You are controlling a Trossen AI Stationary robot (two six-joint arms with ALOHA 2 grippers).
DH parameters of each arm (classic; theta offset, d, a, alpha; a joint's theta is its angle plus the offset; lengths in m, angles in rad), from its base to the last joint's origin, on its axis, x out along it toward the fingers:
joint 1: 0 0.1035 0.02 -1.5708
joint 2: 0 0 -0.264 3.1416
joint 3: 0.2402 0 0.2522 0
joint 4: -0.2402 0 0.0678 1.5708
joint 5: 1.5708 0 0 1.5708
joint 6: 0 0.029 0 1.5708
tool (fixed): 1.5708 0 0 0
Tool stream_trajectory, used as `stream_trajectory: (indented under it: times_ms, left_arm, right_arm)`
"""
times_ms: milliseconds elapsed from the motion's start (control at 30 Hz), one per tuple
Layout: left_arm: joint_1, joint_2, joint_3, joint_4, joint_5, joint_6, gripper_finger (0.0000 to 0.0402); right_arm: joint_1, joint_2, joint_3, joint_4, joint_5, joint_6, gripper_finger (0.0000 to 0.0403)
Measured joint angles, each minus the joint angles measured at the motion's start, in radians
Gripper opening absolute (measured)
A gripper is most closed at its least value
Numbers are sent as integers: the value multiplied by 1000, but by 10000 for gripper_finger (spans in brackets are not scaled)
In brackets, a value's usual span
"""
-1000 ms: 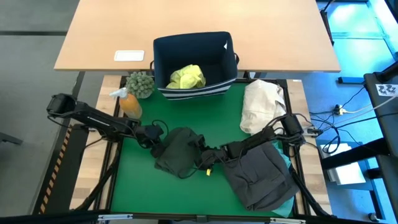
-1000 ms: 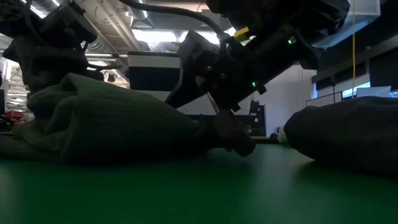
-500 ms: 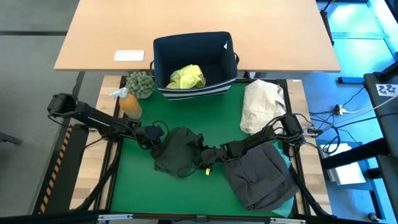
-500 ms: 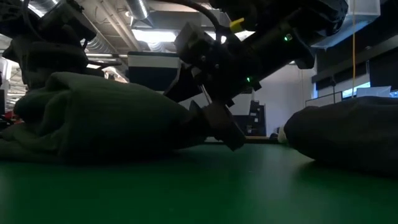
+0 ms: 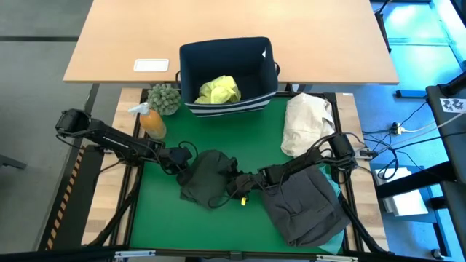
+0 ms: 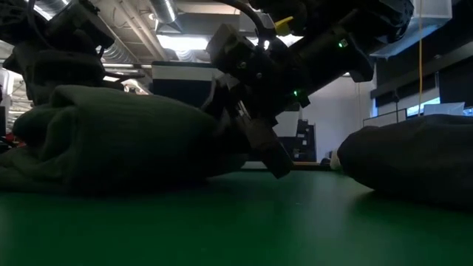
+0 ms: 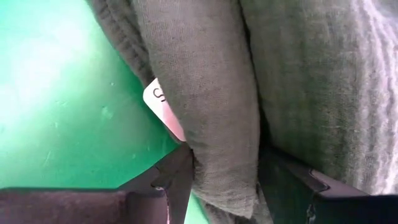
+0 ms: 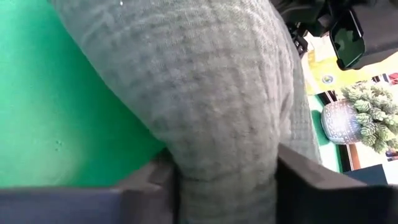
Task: Fold laundry
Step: Stack the green polo on the black shorts
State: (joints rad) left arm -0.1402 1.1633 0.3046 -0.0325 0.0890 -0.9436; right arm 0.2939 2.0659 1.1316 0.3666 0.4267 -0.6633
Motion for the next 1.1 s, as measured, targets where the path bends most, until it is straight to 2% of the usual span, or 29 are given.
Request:
stream_trajectory:
  times_ms: [167, 200, 400, 600, 1100]
  left_arm:
    - [0, 0, 0, 0, -1, 9, 165]
    - [0, 0, 0, 0, -1, 10, 165]
    - [0, 0, 0, 0, 1, 18, 165]
    - [3, -8, 0, -11, -1, 49, 165]
    - [8, -119, 1, -74, -100, 90, 165]
  right_arm:
    - [0, 0, 0, 0, 1, 2, 38]
    - [0, 0, 0, -1, 1, 2, 26]
    - [0, 0, 0, -16, 54, 2, 27]
    - [2, -2, 1, -57, 58, 12, 26]
    - [29, -10, 1, -116, 61, 39, 26]
